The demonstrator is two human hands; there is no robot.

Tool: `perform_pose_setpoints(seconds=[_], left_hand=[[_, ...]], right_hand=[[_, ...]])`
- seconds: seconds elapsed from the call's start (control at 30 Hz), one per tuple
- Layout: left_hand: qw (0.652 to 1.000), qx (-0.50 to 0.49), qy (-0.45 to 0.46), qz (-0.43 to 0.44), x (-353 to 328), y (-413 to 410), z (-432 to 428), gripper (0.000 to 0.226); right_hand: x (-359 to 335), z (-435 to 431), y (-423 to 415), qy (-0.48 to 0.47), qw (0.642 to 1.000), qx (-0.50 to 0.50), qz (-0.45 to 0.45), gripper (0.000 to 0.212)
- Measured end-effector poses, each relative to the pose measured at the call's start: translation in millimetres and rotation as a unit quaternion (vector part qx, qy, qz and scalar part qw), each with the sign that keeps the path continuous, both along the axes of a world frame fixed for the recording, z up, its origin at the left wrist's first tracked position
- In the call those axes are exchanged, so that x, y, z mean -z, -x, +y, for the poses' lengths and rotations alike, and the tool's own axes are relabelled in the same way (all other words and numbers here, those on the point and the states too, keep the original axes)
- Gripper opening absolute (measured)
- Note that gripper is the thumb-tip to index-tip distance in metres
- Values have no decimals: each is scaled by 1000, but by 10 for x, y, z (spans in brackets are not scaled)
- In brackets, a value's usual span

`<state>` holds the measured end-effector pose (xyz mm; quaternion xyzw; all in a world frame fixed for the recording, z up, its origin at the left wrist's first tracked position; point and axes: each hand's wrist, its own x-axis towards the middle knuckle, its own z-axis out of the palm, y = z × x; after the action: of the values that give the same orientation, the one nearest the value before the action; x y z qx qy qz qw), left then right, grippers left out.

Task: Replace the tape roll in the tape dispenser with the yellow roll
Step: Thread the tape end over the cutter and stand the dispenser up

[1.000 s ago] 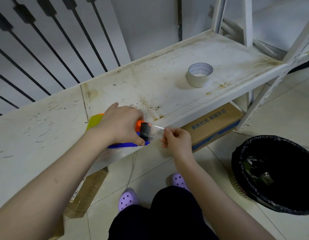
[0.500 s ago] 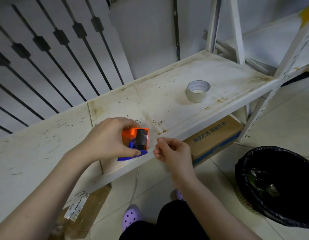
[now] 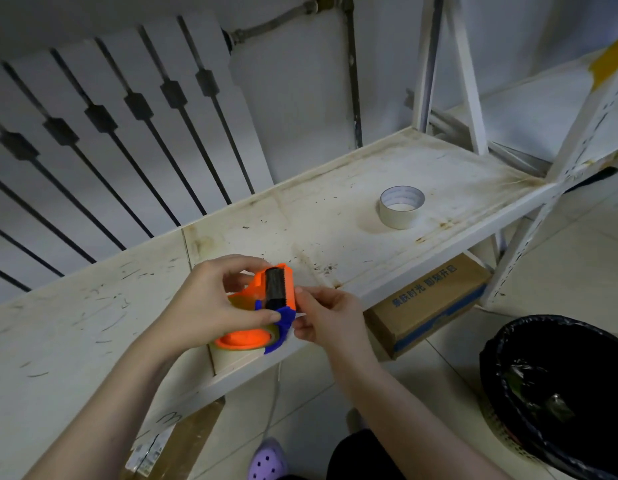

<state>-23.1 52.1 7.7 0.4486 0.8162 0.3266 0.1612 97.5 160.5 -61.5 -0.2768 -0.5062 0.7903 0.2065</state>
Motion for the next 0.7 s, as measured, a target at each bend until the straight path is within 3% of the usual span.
perform_pose_setpoints(seconds=[0.13, 0.3, 0.43, 0.6, 0.7], left_hand=[[997, -17, -55, -55, 29, 70, -65, 61], [993, -8, -80, -82, 68, 130, -115, 63], [987, -28, -111, -108, 114, 185, -166, 63], [961, -76, -187, -191, 186, 256, -270, 80], [945, -109, -222, -216, 226, 307, -329, 81]], right_hand=[[0, 35, 100, 59, 997, -40, -20, 19], [-31, 58, 273, 60, 997, -44, -38, 15], [9, 32, 429, -23, 996, -44, -68, 24], [203, -50, 560, -100, 990, -58, -77, 33], [261, -18, 549, -174, 979, -49, -91, 23]])
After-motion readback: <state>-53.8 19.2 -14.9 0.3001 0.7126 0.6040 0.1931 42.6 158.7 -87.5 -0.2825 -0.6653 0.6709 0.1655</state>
